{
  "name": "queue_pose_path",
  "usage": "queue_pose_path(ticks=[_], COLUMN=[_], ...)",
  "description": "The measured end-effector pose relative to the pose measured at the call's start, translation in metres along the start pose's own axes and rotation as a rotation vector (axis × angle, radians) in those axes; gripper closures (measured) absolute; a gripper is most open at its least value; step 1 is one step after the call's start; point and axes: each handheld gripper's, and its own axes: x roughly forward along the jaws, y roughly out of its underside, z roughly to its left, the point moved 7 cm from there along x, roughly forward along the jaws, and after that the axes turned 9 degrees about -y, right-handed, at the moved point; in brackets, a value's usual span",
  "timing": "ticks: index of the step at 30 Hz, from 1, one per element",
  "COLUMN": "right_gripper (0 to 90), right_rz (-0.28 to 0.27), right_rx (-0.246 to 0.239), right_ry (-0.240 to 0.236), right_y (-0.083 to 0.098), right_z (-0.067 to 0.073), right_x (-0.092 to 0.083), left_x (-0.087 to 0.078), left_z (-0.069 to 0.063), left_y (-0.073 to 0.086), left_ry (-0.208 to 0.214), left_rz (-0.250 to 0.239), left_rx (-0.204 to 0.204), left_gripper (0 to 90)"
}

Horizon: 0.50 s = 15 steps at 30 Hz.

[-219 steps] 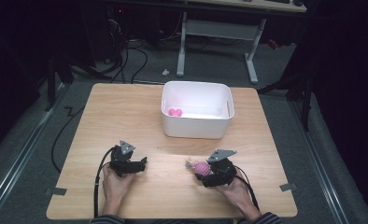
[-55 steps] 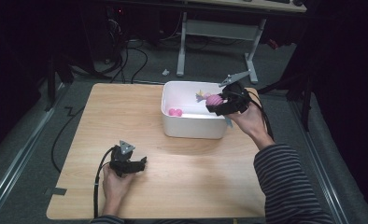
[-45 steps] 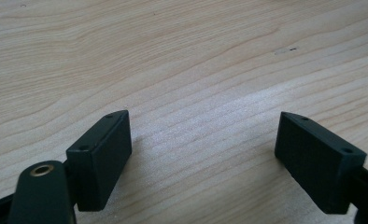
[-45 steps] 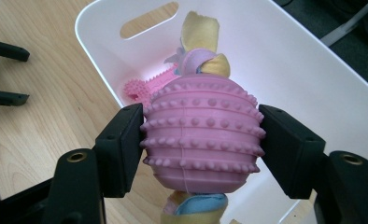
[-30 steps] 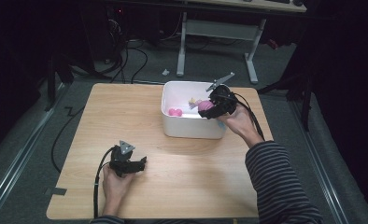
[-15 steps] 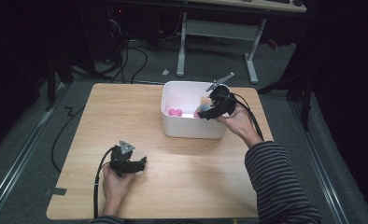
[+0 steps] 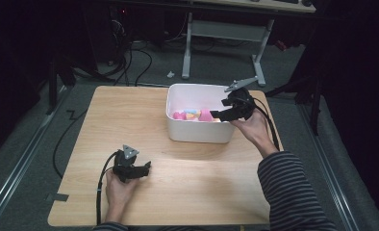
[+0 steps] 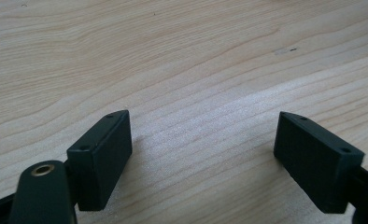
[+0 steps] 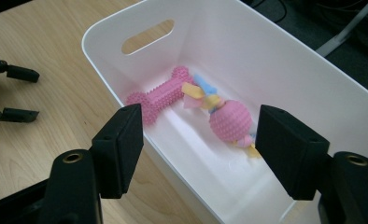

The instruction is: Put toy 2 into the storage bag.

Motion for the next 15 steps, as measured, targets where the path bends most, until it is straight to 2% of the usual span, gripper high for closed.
queue_pose_path(ticks=[6,15], right_gripper=[34.0,36.2], right_rz=[-0.055,-0.105], right_rx=[0.031,0.076], right_ry=[0.007,0.035], right_y=[0.009,0.028], right_z=[-0.002,-0.006], right_x=[-0.018,-0.041], left_x=[0.0,0.0], left_z=[0.0,0.0], left_y=[0.0,0.0], left_ry=[0.0,0.0], left_rz=[0.0,0.0], left_rx=[0.0,0.001], left_gripper=[19.5,19.5])
